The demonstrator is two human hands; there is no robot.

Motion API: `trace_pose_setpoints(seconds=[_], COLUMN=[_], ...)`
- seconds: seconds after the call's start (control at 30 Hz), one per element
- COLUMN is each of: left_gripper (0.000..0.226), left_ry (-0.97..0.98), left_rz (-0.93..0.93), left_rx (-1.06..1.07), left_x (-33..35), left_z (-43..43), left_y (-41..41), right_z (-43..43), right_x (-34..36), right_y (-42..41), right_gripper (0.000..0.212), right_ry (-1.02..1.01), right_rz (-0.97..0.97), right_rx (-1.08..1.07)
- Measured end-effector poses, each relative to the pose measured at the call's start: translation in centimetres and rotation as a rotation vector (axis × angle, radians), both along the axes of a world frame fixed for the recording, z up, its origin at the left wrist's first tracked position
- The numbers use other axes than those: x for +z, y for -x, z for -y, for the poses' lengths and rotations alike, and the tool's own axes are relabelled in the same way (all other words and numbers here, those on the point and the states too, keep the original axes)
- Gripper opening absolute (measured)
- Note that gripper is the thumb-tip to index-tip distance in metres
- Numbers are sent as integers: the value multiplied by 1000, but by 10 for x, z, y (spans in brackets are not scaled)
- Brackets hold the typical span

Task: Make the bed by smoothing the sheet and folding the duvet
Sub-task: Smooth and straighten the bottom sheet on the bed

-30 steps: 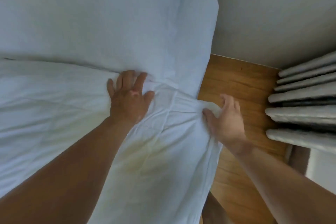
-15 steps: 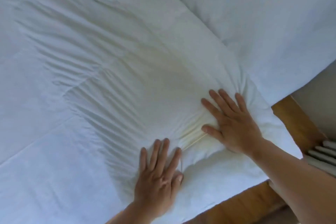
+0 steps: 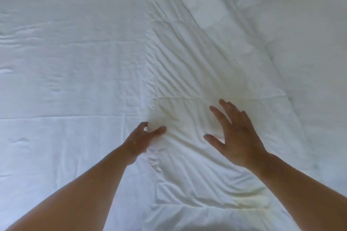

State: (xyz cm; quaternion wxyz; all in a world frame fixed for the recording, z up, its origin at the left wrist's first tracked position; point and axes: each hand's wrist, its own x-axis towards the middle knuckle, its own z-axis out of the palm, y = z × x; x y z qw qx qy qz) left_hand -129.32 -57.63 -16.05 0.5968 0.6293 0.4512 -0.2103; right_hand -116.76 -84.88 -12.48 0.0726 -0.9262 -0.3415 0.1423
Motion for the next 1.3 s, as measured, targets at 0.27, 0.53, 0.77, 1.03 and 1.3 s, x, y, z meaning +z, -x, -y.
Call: trace_pose_setpoints(seconds=[0.27,0.53,0.77,1.03,1.3], left_gripper=[38,76,102,71,110], left_ry=[173,87,-220,-487,-563], left_rz=[-40,30,10,-78,-44], left_rx=[112,185,269,161,151], left_x=[-23,10,-31,-7,-11], left_z=[62,3,-52,-48,-100], left_y=[69,-37,-178,-171,-298], right_z=[-55,-39,-79,-16,-87], right_x=[-58,-55,-77,-100,-90], right_y=[-90,-139,-246,-264,-315], right_gripper=[84,79,85,83,81], right_ry=[94,40,26,83,51], right_rz=[18,123,139,49,126], right_rx=[43,214,121,-97,36])
